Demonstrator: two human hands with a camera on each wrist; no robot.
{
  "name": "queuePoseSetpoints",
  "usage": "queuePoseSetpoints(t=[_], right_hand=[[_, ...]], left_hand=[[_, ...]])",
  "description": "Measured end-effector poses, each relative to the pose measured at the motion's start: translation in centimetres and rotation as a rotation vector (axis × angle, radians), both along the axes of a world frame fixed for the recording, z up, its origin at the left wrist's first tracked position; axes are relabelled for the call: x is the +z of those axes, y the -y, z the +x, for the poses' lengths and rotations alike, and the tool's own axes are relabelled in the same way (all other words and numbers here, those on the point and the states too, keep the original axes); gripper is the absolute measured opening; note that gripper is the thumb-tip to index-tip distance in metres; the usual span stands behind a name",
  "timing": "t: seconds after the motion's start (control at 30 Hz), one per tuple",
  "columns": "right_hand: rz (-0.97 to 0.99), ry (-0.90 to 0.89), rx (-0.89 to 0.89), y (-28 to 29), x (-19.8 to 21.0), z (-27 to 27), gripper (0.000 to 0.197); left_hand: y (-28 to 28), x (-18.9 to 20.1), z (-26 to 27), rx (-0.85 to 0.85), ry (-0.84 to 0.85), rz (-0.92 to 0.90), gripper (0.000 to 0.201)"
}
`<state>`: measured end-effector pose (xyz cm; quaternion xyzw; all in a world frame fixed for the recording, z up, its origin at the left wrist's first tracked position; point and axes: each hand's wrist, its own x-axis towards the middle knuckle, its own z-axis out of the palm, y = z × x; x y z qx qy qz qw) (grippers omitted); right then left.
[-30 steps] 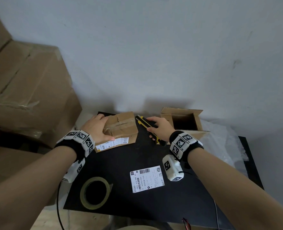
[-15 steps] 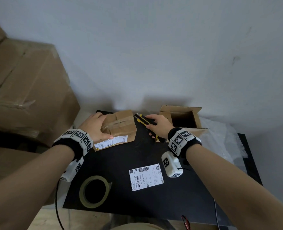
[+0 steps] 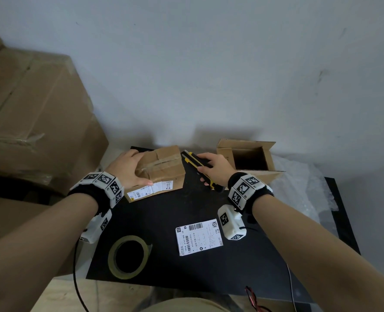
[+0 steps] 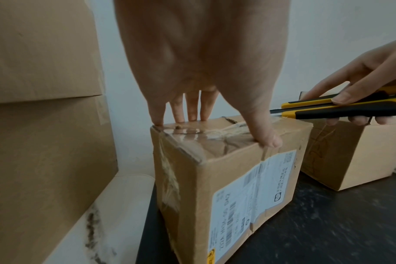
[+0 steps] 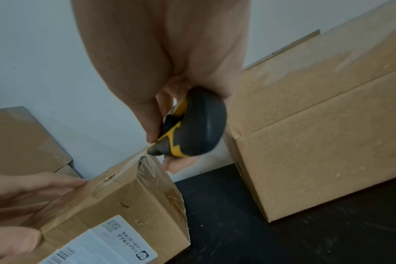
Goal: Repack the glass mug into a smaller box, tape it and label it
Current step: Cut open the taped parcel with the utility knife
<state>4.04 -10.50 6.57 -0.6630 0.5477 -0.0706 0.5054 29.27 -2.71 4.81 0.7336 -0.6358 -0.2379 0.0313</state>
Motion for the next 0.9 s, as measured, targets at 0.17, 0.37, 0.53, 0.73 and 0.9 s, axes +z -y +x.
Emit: queuePoseSetpoints(t=[0.17,0.37,0.53,0.73,0.9], right_hand=[[0.005,0.017,-0.011,0.13,-0.09,0.01,0.047],[0.027,0.030,-0.011,0.11,-0.17,-0.10,0.046],[0.028,-0.005,0.013,0.26,0.06,-0.33,0.048],[0.038,-0.031,0.026,0.14,0.29,-0.58,0.049],[0.045,-0.033,0.021,-0.37,0.36,-0.77,0.047]], left_hand=[[0.06,-0.06,0.03,-0.004,-0.007,-0.003,0.093],[-0.04,-0.16,0.10,-0.005,-0.015,-0.012,0.094],[0.00,-0.12,0.02,-0.021,0.000,-0.002,0.093],[0.07,0.17,-0.29,-0.048,0.043,0.014,0.090],[0.00,0.32,-0.43,-0.046,0.068,0.014,0.090]])
